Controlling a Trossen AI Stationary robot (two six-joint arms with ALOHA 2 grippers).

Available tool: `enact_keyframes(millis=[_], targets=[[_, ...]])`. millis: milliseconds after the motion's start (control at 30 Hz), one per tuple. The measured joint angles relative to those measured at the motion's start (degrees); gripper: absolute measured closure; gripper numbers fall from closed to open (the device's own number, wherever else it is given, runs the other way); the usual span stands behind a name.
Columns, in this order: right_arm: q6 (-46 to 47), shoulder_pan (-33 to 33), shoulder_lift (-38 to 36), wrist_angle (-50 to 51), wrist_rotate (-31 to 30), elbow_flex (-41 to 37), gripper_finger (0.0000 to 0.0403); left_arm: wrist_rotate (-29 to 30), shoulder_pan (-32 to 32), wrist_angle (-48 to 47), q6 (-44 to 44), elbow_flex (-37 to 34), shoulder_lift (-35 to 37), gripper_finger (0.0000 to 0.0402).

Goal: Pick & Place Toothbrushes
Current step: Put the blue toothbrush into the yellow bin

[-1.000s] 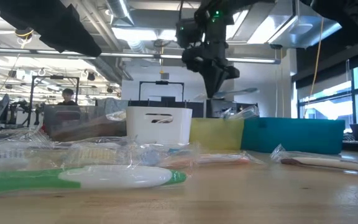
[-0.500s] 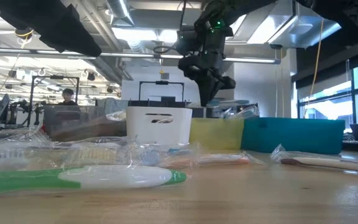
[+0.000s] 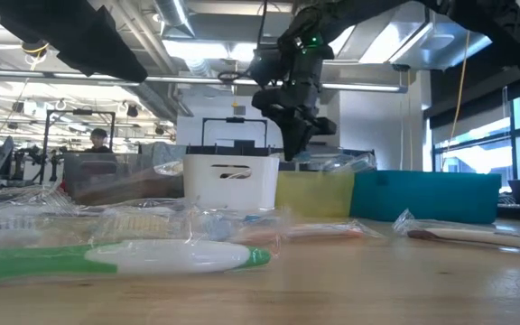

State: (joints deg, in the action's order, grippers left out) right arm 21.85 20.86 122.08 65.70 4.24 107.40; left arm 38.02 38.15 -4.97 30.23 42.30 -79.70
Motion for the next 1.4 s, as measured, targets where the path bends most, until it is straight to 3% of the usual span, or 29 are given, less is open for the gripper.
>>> enact_keyframes(millis=[967, 1200, 1400], targets=[[1.3, 1.1, 4.0, 0.6, -0.4, 0.0, 0.0387, -0.2, 0.0, 0.0, -0.5, 0.0, 0.0, 0.0272], [1.3, 0.9, 4.4, 0.4, -0.5, 0.0, 0.0338, -0.2, 0.0, 0.0, -0.5, 0.0, 0.0, 0.0272], [1.3, 0.3, 4.4, -0.1, -5.3, 0.0, 0.0285, -0.2, 0.0, 0.0, -0.4, 0.0, 0.0, 0.0272]])
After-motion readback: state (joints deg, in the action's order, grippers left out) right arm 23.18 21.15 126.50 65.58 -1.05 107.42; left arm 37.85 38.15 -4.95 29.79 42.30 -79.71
